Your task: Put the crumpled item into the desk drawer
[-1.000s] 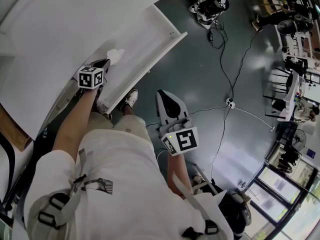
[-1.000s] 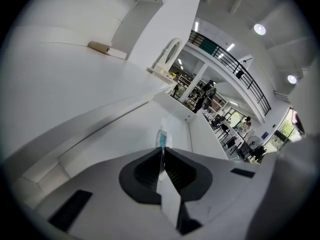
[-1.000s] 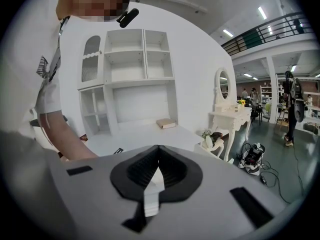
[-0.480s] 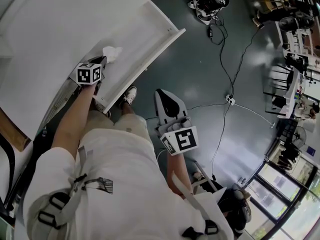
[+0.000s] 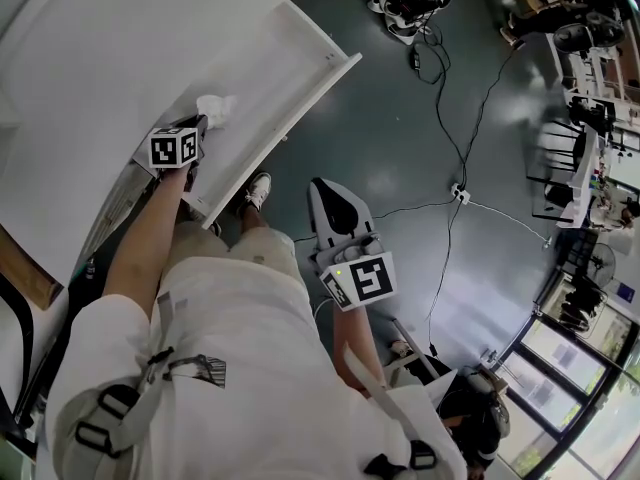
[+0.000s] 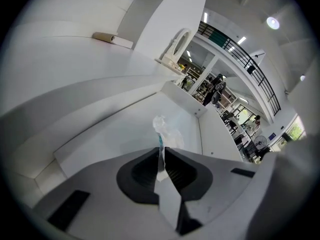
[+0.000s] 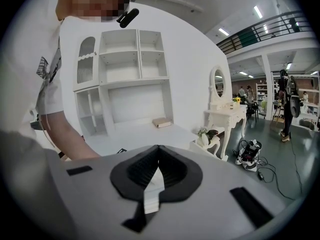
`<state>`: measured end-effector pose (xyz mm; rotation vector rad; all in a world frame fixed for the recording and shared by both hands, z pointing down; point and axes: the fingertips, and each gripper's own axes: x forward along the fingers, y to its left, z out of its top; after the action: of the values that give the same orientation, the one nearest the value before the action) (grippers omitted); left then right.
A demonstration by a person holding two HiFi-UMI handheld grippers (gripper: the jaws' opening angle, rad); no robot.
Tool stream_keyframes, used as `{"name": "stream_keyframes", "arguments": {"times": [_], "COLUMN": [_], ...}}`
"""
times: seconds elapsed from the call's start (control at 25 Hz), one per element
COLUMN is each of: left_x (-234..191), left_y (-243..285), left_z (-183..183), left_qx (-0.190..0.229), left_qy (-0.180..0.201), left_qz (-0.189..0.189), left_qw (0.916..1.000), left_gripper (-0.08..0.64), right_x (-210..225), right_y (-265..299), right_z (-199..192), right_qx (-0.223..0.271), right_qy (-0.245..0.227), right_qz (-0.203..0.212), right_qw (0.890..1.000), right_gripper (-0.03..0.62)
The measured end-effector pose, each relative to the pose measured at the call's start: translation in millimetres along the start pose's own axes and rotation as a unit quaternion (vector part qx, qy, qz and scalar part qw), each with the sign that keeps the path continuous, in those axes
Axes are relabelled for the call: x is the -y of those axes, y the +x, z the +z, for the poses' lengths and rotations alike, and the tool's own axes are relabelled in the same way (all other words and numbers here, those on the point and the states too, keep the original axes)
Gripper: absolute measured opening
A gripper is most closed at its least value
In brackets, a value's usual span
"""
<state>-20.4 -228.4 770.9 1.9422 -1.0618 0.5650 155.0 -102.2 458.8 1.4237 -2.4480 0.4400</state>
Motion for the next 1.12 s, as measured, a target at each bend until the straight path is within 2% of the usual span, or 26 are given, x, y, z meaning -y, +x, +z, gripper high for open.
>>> {"name": "stream_keyframes", "arguments": {"times": [0.44, 0.56, 0.68, 0.72, 0.8, 0.84, 1.12], "left_x": [0, -1, -3, -3, -5, -5, 2], "left_y": [-1, -3, -6, -6, -5, -4, -14], "left_z": [-3, -2, -3, -3, -3, -3, 1], "left_qx": [-0.009, -0.010, -0.010, -0.009, -0.006, -0.005, 0.015], "left_qy": [0.028, 0.042, 0.043, 0.043, 0.050, 0.056, 0.060], "left_qz": [0.027, 0.041, 0.053, 0.058, 0.075, 0.081, 0.067], "left_qw": [0.9992, 0.9982, 0.9976, 0.9974, 0.9959, 0.9951, 0.9958], "left_gripper": [0.028, 0.051, 0.104, 0.149, 0.296, 0.347, 0.371], "right_x": [-4, -1, -3, -4, -3, -3, -11], "right_y": [-13, -21, -26, -27, -27, -27, -20], "right_z": [1, 1, 3, 3, 2, 1, 6], "right_qx": [0.005, 0.008, 0.011, 0.011, 0.012, 0.013, 0.022], "right_qy": [0.005, 0.008, 0.008, 0.008, 0.008, 0.007, -0.001], "right_qz": [-0.013, -0.025, -0.028, -0.027, -0.025, -0.024, -0.009], "right_qw": [1.000, 1.000, 1.000, 1.000, 1.000, 1.000, 1.000], "right_gripper": [0.009, 0.009, 0.009, 0.009, 0.009, 0.009, 0.009]}}
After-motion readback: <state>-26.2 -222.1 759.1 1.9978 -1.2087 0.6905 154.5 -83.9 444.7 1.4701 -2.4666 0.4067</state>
